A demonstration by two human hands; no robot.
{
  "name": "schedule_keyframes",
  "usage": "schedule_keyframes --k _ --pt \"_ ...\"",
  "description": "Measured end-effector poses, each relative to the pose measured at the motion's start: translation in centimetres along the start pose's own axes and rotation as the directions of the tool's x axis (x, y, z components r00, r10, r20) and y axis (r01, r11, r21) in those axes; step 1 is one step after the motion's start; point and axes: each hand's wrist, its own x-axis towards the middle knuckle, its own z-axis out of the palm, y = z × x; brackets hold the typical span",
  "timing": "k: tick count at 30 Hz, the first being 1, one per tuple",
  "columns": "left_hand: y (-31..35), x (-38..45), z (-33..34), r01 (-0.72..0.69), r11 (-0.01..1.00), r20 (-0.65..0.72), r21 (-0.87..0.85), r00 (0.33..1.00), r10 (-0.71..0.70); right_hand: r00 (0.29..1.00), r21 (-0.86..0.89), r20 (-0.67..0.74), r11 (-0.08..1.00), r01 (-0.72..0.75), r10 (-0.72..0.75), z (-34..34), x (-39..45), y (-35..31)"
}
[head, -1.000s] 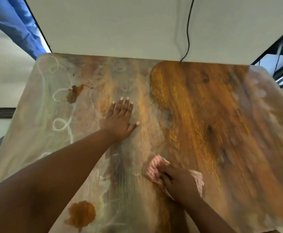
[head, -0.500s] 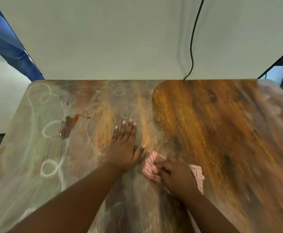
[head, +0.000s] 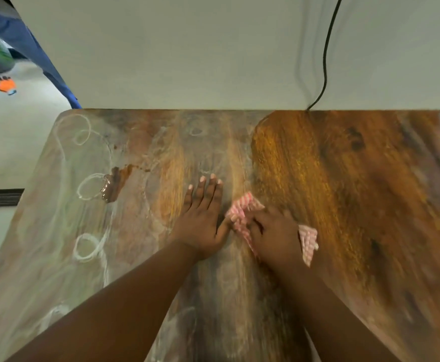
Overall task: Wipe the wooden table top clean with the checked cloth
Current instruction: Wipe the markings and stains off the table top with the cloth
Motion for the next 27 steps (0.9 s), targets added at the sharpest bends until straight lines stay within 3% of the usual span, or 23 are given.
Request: schedule_keyframes --k 4,7,11,13,16,18,22,27 --pt "-0.1 0.1 -0.4 -0.011 1.000 -0.010 -0.024 1.000 0.011 0.995 0.070 -0.069 0.995 -0.070 0.075 -2.3 -2.5 2.5" --pt "0.0 0.0 -0.4 -0.007 1.000 0.000 -0.028 1.000 0.007 0.970 0.037 -0.156 0.982 -0.183 0.187 -1.5 4.4 3.2" --pt "0.1 0.0 -0.2 0.026 0.999 -0.011 -0.042 1.000 -0.026 0.952 0.034 -0.146 0.963 -0.266 0.268 0.4 14.4 1.9" --pt "0.1 0.0 -0.2 0.031 0.998 -0.014 -0.047 0.999 -0.032 0.982 0.043 -0.102 0.987 -0.157 0.161 1.4 14.3 -0.4" --pt "0.0 0.5 0.1 0.076 0.995 -0.049 -0.061 0.996 -0.079 0.993 0.003 -0.027 0.993 0.116 -0.116 1.3 8.3 -1.2" --pt "-0.3 1.2 0.3 0.086 0.994 -0.064 -0.064 0.994 -0.090 0.987 0.029 -0.034 0.987 0.157 -0.156 0.3 5.2 0.7" --pt "-2.1 5.0 -0.5 0.052 0.999 -0.074 -0.013 0.996 -0.053 0.994 0.012 -0.104 0.999 -0.038 0.039 0.6 10.1 4.2" --pt "-4.9 10.6 -1.4 0.086 0.995 -0.066 0.058 0.994 -0.082 0.928 -0.025 -0.220 0.949 -0.313 0.300 1.8 21.0 4.1"
